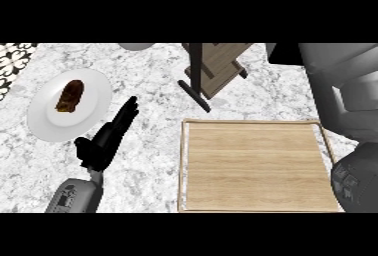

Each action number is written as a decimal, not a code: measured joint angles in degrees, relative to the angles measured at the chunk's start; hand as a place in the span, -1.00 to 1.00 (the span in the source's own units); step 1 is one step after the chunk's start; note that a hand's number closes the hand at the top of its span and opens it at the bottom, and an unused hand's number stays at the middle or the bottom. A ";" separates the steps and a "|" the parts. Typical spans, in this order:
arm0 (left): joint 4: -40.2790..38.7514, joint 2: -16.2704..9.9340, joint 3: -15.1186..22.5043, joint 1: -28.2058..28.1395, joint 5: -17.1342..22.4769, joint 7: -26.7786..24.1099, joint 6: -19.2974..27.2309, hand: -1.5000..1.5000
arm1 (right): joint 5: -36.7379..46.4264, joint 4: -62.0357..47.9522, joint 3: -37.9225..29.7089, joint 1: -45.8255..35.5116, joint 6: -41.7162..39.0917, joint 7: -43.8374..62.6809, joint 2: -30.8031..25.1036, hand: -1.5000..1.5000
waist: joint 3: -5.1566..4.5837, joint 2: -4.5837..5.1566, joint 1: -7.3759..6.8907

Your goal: Pick the eggplant from the tray and place it in the tiered basket

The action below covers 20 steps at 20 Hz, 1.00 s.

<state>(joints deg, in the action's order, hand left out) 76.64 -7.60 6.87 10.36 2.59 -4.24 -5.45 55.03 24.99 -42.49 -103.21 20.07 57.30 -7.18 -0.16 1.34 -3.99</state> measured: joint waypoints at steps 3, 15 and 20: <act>0.02 0.14 -0.07 -0.35 -0.14 0.09 0.25 0.00 | 1.85 -0.25 0.83 0.19 4.31 -0.34 -0.79 -1.00 | -0.01 -0.15 0.47; 0.76 -0.12 -1.19 -3.82 -0.33 -0.56 1.48 0.00 | 17.67 4.89 8.65 1.78 13.73 2.06 -9.62 -1.00 | 0.10 -1.83 4.21; 1.14 -0.78 -2.68 -5.77 0.58 -0.96 1.49 0.00 | 18.27 14.43 9.01 4.32 13.05 2.80 -10.58 -1.00 | 0.21 -2.79 6.27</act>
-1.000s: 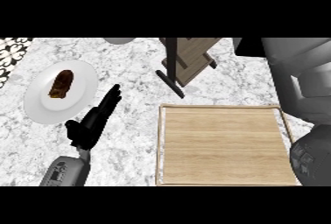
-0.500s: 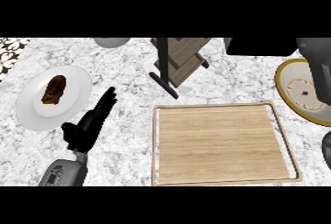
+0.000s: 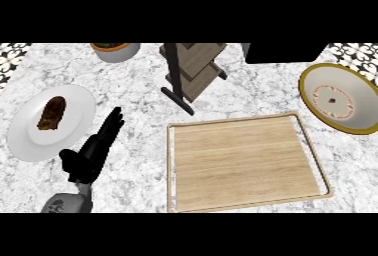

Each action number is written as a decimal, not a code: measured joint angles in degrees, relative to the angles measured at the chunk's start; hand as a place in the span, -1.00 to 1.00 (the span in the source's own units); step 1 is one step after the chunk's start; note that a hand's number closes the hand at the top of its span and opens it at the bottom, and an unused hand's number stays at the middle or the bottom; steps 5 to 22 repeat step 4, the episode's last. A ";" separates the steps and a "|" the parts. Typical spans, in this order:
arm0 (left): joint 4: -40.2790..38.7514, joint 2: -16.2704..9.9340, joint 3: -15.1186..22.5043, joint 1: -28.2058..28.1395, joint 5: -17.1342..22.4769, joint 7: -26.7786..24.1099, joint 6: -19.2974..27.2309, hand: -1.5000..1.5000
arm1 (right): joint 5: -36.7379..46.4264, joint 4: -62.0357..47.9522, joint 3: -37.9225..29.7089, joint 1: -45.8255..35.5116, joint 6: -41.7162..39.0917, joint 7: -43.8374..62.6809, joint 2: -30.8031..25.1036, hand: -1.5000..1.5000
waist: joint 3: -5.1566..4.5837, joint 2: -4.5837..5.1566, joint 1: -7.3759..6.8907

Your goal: Pick the eggplant from the tray and place it in the tiered basket

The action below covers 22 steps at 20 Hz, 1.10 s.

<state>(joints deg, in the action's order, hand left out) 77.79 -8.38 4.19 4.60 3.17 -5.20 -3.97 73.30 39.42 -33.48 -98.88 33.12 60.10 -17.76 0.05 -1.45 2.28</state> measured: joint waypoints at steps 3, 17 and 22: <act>-0.32 -0.49 -0.64 -1.28 -0.03 -0.90 0.06 0.00 | -1.03 6.45 -0.14 2.34 -2.66 0.71 -0.60 -1.00 | 0.05 -0.46 1.23; -0.07 -0.47 -0.81 -0.96 -0.07 -0.28 0.48 0.00 | -1.69 8.53 -0.24 3.07 -4.07 0.73 -0.87 -1.00 | 0.08 -0.59 1.62; -0.07 -0.47 -0.81 -0.96 -0.07 -0.28 0.48 0.00 | -1.69 8.53 -0.24 3.07 -4.07 0.73 -0.87 -1.00 | 0.08 -0.59 1.62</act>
